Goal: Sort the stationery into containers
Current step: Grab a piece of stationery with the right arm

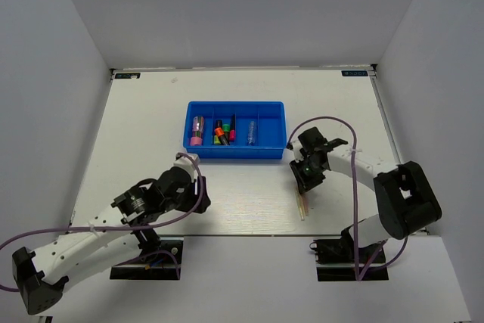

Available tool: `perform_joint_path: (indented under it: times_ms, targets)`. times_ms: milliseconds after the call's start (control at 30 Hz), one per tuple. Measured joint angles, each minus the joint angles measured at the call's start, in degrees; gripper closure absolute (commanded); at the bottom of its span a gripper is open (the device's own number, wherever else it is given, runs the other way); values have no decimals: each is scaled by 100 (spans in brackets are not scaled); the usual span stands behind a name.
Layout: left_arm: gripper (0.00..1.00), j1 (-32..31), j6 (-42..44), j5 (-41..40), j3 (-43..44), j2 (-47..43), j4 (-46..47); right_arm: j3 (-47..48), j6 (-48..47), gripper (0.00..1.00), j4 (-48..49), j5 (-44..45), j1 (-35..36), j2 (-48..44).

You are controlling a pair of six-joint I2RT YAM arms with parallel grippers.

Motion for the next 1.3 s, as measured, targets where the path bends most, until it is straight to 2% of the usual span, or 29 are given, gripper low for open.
perform_joint_path:
  times_ms: [200,300,333,367,767,867,1100,1300]
  targets:
    - [26,-39,-116,2,-116,-87,4,103,118,71,44,131,28,114]
    - [26,-68,-153,2,-175,-103,7,186,188,86,57,313,44,216]
    - [26,-76,-168,2,-190,-114,4,229,234,97,37,369,44,271]
    - [26,-81,-181,2,-201,-129,2,271,234,100,31,409,42,310]
    - [26,-85,-243,7,-282,-339,-4,498,129,100,-74,723,20,317]
    - [26,-85,-243,11,-280,-269,0,1091,-17,100,-372,579,2,295]
    - [26,-133,-269,63,-280,26,68,3447,-184,100,-791,-98,7,400]
    - [26,-258,-343,68,-280,247,181,5327,173,100,-903,-315,11,1547]
